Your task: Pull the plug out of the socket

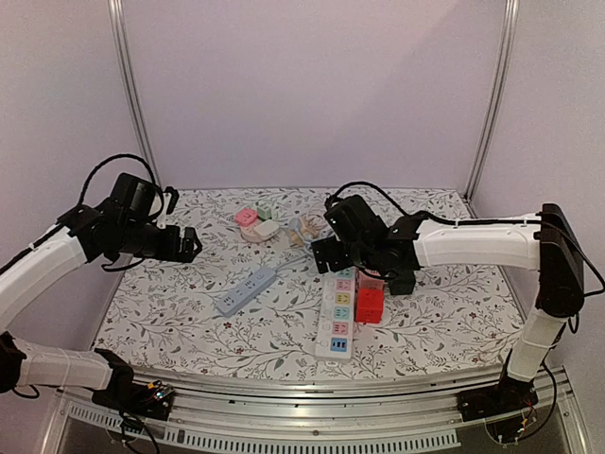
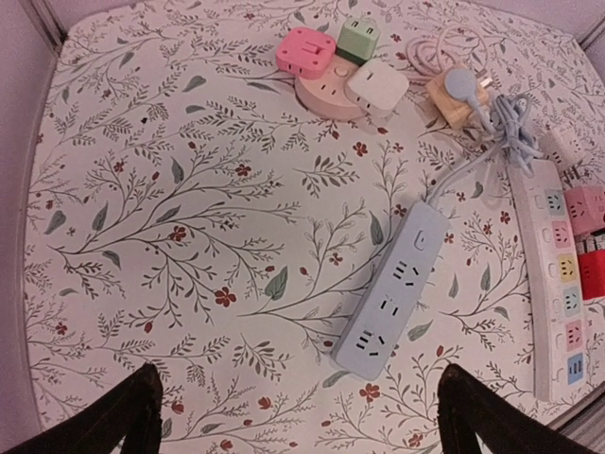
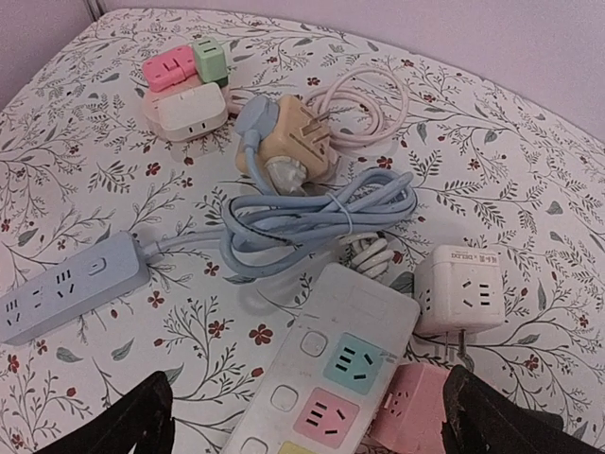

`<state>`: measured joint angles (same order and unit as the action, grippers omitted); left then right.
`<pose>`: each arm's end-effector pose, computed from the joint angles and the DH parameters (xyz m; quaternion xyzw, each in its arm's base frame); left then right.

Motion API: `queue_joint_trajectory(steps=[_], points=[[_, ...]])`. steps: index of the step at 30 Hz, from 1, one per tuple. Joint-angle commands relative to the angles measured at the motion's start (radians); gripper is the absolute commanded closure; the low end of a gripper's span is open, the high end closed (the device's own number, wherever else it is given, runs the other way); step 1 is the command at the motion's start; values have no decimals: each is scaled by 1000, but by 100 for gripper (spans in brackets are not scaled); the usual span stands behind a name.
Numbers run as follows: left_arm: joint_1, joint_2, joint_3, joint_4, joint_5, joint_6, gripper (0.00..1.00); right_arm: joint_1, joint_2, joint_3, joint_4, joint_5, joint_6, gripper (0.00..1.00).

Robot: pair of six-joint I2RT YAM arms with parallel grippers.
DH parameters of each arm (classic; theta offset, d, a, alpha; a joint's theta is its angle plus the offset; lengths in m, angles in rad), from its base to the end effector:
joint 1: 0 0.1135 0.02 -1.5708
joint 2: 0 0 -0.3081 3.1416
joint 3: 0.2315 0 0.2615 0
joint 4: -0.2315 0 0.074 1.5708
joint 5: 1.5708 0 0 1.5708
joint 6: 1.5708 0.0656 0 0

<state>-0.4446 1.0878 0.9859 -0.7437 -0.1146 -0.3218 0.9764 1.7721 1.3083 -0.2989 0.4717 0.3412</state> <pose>0.2095 -0.0915 0.3160 0.0370 0.9329 -0.0827 0.3485 0.2665 0.3411 0.2637 -0.1919 0.8780 0.0641 0.4338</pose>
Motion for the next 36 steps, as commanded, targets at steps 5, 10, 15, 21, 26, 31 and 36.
queue_joint_trajectory(steps=[5, 10, 15, 21, 26, 31, 36], points=[[6, -43, -21, 6, -25, 1, 0, 9, 150, 177, -10, -24, -131, 1], [6, -40, -20, 4, -15, 2, 0, 2, 292, 363, -155, -63, -256, 1], [6, -51, -25, 4, -41, -2, 0, -16, 413, 486, -216, 7, -274, 1], [6, -26, -27, 6, -28, -1, 0, -29, 492, 538, -187, 124, -284, 1], [6, -10, -28, 7, -57, 6, 1, -38, 508, 516, -132, 110, -329, 14], [6, 3, -23, -5, -111, 8, 1, -48, 526, 490, -85, 60, -349, 35], [7, 7, -21, -12, -125, 12, 1, -47, 497, 442, -40, -105, -389, 66]])
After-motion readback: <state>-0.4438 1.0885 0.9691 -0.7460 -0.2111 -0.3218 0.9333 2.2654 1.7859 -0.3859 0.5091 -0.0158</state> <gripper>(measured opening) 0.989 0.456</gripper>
